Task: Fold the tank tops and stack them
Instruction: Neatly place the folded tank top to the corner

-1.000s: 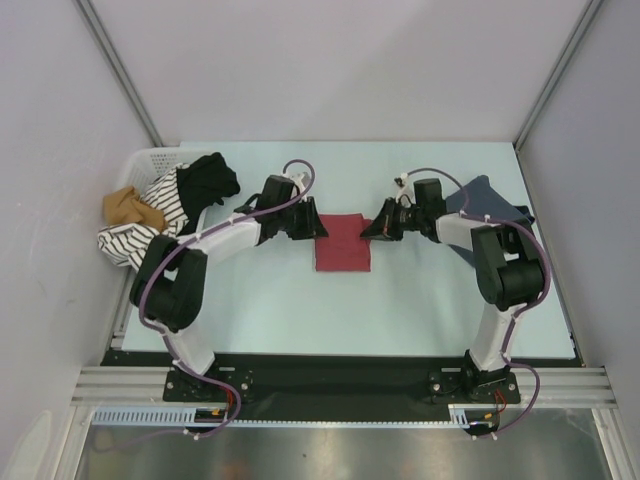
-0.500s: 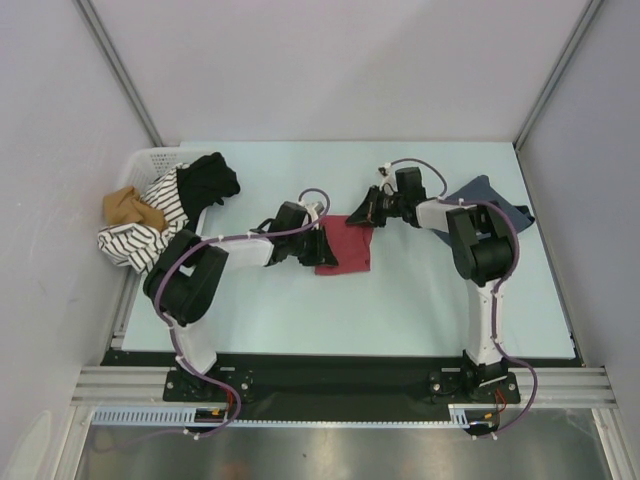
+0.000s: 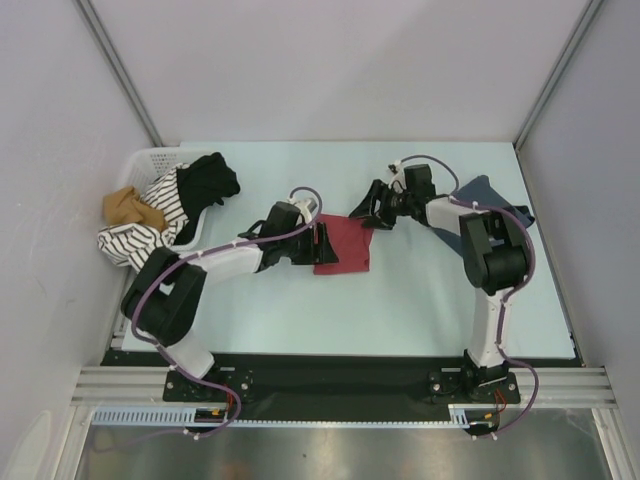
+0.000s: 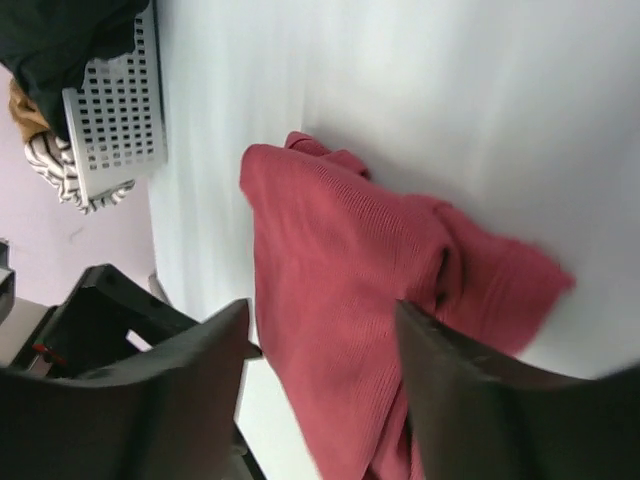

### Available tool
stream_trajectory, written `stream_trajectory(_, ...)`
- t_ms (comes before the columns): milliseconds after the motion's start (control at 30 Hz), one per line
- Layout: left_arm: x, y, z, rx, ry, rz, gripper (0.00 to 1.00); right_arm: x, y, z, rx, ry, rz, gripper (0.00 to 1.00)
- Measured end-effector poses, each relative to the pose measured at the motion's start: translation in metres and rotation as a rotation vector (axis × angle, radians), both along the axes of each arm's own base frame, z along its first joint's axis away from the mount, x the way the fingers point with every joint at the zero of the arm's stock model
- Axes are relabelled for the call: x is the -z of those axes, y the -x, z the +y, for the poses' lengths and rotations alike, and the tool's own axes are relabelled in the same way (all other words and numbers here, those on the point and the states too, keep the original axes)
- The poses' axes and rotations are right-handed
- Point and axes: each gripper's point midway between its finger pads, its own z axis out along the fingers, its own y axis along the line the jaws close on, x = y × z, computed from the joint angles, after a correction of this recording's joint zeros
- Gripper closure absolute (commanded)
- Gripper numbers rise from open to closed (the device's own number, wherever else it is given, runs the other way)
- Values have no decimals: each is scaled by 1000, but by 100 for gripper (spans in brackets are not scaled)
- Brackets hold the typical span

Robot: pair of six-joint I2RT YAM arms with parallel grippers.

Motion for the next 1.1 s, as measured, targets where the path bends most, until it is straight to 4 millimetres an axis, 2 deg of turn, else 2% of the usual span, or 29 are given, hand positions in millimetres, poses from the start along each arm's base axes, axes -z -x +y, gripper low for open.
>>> stream_trajectory(133, -14, -3, 12, -38, -53, -35, 25, -28, 10, -17, 44, 91, -59, 19)
stream_trajectory(267, -19, -15, 23, -88, -129, -53, 22, -40, 15, -36, 104, 226, -106, 17)
stream_trajectory(367, -26, -34, 25, -122, -171, -76, 22, -28, 19, -46, 133, 336, -99, 10)
stream_trajectory(433, -28, -50, 25, -143, -185, -87, 22, -17, 26, -47, 129, 390, -77, 10)
stream_trajectory(533, -20, -66, 28, -165, -194, -77, 22, -1, 35, -45, 116, 461, -48, 11)
stream_trajectory(600, -8, -72, 34, -182, -211, -52, 22, 11, 38, -43, 104, 492, -28, 12)
stream_trajectory(667, 4, -75, 38, -190, -227, -25, 24, 23, 39, -39, 89, 514, -7, 15)
stream_trajectory(700, 11, -77, 40, -194, -236, -10, 25, 28, 38, -38, 85, 520, 0, 20)
stream_trajectory(867, 30, -86, 35, -185, -243, 32, 39, 34, 24, -26, 69, 532, -19, 41)
stream_trajectory(900, 29, -89, 32, -181, -232, 32, 40, 34, 22, -24, 65, 531, -22, 50)
stream_trajectory(967, 30, -92, 27, -173, -218, 36, 44, 36, 23, -18, 49, 535, -28, 59)
stream_trajectory(1000, 31, -93, 24, -167, -208, 39, 47, 38, 23, -17, 43, 537, -28, 68)
stream_trajectory(1033, 31, -95, 22, -164, -200, 41, 50, 40, 23, -15, 36, 537, -27, 70)
stream_trajectory(1067, 32, -96, 20, -162, -189, 46, 58, 41, 23, -13, 32, 535, -26, 71)
stream_trajectory(1100, 32, -97, 18, -163, -182, 50, 64, 41, 23, -13, 29, 534, -27, 76)
